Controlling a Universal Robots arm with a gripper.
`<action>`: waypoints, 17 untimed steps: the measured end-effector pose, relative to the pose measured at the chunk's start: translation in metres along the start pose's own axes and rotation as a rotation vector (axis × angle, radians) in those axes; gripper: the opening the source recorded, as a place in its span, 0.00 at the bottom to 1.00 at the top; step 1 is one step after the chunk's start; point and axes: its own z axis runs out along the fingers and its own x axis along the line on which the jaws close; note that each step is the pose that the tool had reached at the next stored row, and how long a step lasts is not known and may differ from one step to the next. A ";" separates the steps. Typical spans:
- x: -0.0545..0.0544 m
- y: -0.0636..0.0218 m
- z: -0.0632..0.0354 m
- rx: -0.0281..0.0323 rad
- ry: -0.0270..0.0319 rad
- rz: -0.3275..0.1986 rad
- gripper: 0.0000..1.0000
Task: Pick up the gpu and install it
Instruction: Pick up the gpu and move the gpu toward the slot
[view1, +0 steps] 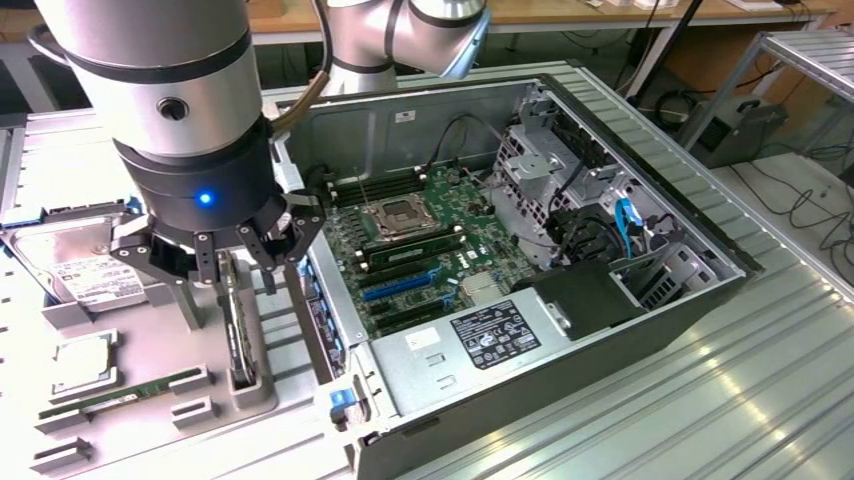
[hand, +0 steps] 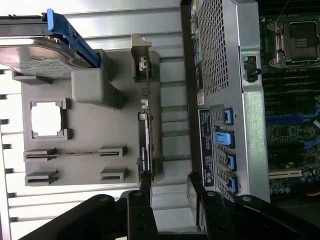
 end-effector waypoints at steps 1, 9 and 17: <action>0.000 0.0004 0.0001 0.0001 0.0001 0.000 0.42; 0.000 0.0036 0.0018 0.0001 0.0000 0.000 0.42; 0.001 0.0100 0.0038 0.0000 0.0000 0.000 0.42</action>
